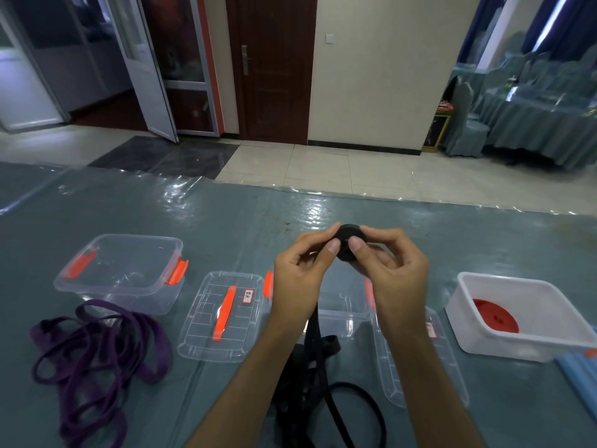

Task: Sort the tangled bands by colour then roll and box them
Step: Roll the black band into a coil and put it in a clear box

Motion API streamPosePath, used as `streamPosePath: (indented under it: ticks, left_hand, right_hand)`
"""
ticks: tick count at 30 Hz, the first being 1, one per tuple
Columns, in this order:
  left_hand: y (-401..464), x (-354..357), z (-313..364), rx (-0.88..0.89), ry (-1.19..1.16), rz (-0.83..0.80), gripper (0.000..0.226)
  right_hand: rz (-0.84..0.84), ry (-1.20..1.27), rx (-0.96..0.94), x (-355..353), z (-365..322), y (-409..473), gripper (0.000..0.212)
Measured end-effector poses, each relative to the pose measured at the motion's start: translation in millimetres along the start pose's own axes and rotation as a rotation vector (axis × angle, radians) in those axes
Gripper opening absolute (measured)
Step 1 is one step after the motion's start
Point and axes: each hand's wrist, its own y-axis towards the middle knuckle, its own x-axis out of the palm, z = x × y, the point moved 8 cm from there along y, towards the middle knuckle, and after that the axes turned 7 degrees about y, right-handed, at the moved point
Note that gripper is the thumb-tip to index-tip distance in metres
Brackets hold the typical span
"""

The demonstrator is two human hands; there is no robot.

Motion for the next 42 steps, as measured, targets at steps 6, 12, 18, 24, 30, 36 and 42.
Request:
streamPosePath:
  ticks: [6,12,18,24,30,36,42]
  left_hand:
    - [11.5,-8.5,-8.1,-0.105,-0.034,0.06,0.021]
    - [15.3,-8.1,-1.1,-0.031,0.04,0.021,0.019]
    - [13.8,-14.6,5.2,-0.086,-0.056,-0.038,0.02]
    - [10.8,-9.8,13.3,-0.068,-0.141,-0.069,0.033]
    - [4.7,-27.7,20.0,-0.056,-0.166,0.006,0.025]
    - [-3.2,-28.6,20.9,0.025,-0.07,0.073,0.02]
    - [-15.5,-32.2,18.3,0.045,-0.054,0.102,0.015]
  right_hand:
    - [-0.026,-0.046,0.064,-4.8,10.0,12.1,0.017]
    - [-0.027,-0.037,-0.085,0.4,-1.3,16.1,0.011]
    - [-0.06,-0.023,0.007,4.6,-3.0,17.1,0.02]
    - [-0.023,0.144,0.024,17.5,-5.4,8.6,0.016]
    - [-0.165,0.049,0.183,19.0,1.2,1.1,0.024]
    - [-0.213,0.002,0.088,26.4,-5.4,-6.7,0.022]
    - [-0.195,-0.099,0.094,17.1,-6.0,-3.1,0.02]
